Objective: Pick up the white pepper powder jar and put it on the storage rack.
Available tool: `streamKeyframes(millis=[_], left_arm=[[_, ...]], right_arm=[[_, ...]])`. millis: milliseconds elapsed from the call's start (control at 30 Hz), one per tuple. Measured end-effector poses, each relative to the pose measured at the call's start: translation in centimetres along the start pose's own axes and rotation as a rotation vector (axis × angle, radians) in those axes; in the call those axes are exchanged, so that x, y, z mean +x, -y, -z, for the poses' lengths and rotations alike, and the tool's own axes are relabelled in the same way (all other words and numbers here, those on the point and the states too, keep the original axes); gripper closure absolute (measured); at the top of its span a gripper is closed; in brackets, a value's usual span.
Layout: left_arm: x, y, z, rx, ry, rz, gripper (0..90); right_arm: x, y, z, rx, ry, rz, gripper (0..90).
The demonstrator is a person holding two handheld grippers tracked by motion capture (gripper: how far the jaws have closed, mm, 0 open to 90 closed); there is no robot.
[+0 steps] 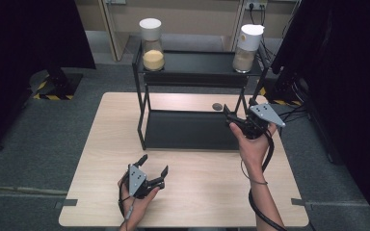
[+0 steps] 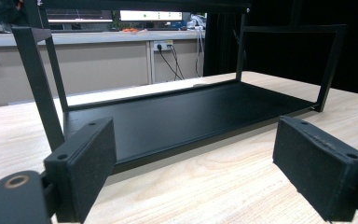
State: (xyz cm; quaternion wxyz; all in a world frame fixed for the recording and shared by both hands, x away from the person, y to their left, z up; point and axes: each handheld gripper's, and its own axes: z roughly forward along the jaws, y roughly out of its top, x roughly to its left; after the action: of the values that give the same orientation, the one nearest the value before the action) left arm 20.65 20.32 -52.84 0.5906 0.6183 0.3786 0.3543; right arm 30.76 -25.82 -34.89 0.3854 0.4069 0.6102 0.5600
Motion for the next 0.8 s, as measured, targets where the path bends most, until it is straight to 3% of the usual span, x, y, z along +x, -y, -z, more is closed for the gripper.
streamKeyframes(millis=[800], left_arm=[[0.0,0.1,0.0,-0.004,0.000,0.003,12.8]], right_arm=[[0.2,2.8,0.9,0.055,-0.018,0.010,5.7]])
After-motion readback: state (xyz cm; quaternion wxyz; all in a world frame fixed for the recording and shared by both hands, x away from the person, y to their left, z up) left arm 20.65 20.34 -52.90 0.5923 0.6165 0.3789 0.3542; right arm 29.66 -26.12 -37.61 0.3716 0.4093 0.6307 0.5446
